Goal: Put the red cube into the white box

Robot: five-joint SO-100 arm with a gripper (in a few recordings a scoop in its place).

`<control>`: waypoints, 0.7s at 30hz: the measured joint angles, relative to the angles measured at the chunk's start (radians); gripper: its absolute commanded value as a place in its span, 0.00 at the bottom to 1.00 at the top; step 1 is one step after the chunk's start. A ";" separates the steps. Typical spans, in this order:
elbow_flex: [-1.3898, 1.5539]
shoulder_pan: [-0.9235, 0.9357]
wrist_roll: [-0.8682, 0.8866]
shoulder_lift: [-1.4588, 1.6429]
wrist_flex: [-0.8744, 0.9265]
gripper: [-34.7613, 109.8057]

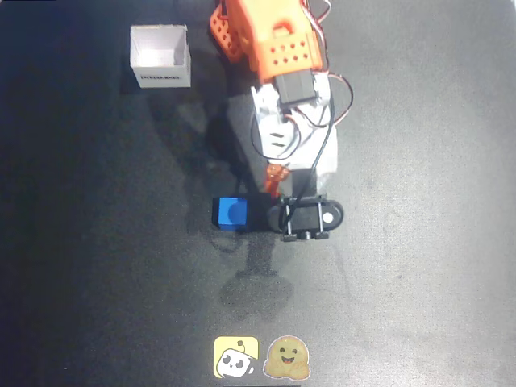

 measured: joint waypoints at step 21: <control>-0.011 -0.038 0.051 -0.250 -0.293 0.30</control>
